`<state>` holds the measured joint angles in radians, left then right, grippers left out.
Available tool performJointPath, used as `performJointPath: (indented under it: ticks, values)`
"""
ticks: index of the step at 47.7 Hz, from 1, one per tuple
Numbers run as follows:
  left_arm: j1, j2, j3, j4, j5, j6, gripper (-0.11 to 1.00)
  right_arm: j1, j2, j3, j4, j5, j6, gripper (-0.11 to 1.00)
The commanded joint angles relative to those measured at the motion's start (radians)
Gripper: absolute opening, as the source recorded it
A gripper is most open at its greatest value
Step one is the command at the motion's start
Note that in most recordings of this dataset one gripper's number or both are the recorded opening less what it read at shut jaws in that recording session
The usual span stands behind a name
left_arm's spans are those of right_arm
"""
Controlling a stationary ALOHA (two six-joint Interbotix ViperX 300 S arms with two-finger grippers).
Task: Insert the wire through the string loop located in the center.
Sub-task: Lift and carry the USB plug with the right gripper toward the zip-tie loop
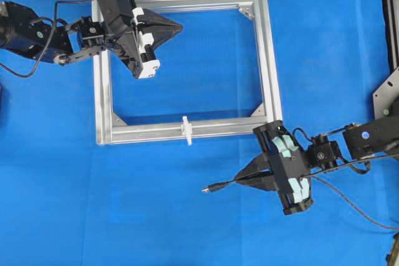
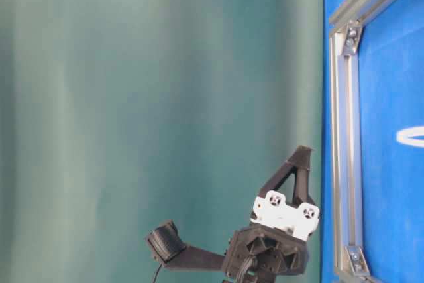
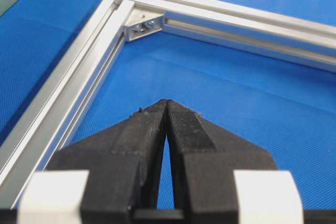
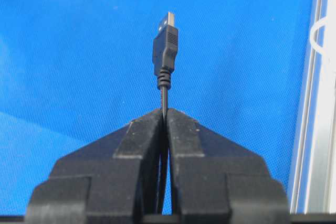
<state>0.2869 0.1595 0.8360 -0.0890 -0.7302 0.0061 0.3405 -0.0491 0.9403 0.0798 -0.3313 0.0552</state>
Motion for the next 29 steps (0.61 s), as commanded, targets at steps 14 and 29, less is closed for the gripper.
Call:
performJointPath:
  ticks: [14,29]
  values:
    - [0.0,-0.034,-0.011,0.003,-0.005,-0.002,0.0,-0.057,-0.023,-0.005,0.003,-0.028,0.0,-0.02]
    - [-0.005,-0.032,-0.009,0.002,-0.005,-0.002,0.0,-0.195,-0.023,0.005,0.003,-0.025,-0.005,-0.02]
